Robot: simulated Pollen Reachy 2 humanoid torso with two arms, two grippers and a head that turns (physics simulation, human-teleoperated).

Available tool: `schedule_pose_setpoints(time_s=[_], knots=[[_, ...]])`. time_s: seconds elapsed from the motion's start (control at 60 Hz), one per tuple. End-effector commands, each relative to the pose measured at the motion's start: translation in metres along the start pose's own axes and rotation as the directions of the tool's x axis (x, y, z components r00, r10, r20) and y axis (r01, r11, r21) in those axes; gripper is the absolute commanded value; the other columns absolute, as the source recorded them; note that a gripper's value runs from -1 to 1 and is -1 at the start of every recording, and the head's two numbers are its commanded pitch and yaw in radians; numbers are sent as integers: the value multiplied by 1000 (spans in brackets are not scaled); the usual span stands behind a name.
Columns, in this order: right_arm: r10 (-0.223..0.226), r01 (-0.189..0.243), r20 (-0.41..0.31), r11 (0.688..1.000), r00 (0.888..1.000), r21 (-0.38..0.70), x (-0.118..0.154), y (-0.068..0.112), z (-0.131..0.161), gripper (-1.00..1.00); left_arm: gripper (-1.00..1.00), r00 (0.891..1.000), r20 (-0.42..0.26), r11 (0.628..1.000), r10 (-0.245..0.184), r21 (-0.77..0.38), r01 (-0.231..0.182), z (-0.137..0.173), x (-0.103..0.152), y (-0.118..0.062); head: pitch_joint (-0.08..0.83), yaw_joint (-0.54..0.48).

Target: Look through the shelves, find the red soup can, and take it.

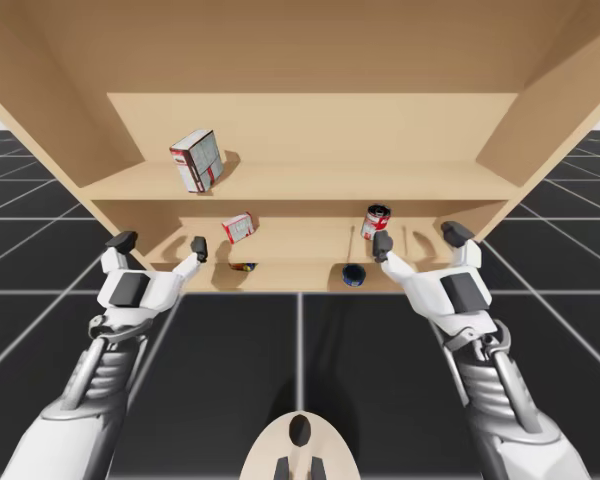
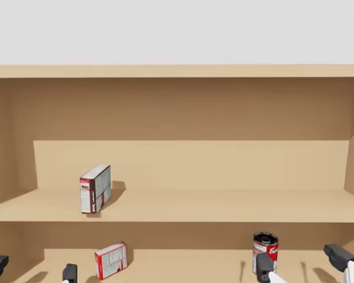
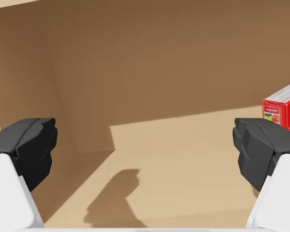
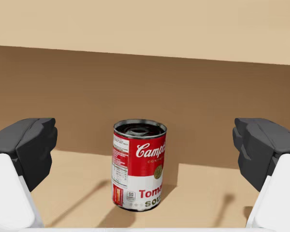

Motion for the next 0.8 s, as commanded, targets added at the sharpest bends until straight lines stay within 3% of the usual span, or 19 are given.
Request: schedule_pose_setpoints(time_s=[0.017,0.083,0.283,0.4,0.417,0.8], knots=[[-39,39,-2,999,999,9,-2,6,2,-1000,-1000,1000,3,1000,-5,8,5,0,0,0,4,12],[-59,60,-4,998,998,22,-1,8,4,-1000,-1000,1000,4,1000,-6,8,6,0,0,0,8,12],[-41,41,-17,999,999,22,-2,6,1,-1000,-1000,1000,5,1000,-13,16,13,0,0,1,126,3],[-25,25,-11,1000,1000,16,-3,6,0,-1000,-1000,999,9,999,-43,28,43,-1,-1,0,196,-12],[-11,11,-13,1000,1000,17,-3,6,0,-1000,-1000,999,10,998,-48,30,48,-1,-2,0,211,-25],[-1,2,-12,1000,1000,16,-6,5,-2,-1000,-1000,998,13,998,-59,29,58,-1,-2,-1,359,-278]])
